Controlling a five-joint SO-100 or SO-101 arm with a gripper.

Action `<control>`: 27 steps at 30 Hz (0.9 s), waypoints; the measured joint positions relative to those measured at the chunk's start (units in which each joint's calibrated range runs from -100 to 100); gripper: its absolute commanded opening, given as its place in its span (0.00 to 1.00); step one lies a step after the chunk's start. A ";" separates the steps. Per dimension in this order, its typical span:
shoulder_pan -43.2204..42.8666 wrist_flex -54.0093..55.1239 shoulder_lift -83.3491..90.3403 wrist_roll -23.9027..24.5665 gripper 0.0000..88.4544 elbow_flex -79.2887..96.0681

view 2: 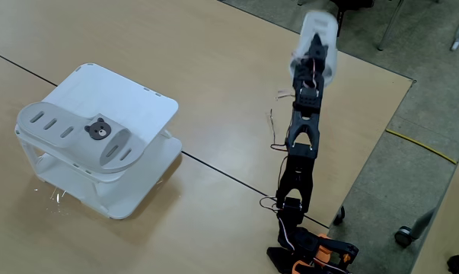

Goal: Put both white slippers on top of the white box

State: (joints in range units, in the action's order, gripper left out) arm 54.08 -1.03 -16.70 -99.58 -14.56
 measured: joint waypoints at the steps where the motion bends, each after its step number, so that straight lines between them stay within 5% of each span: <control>1: 0.00 -2.66 1.32 0.00 0.01 -2.43; 6: 0.00 -14.16 8.00 0.00 0.01 -10.33; 16: -1.27 -15.02 14.27 0.00 0.01 -10.42; 27: -26.14 -15.02 18.47 0.00 0.01 -10.42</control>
State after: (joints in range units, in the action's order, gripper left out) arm 27.94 -16.05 1.77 -99.58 -24.98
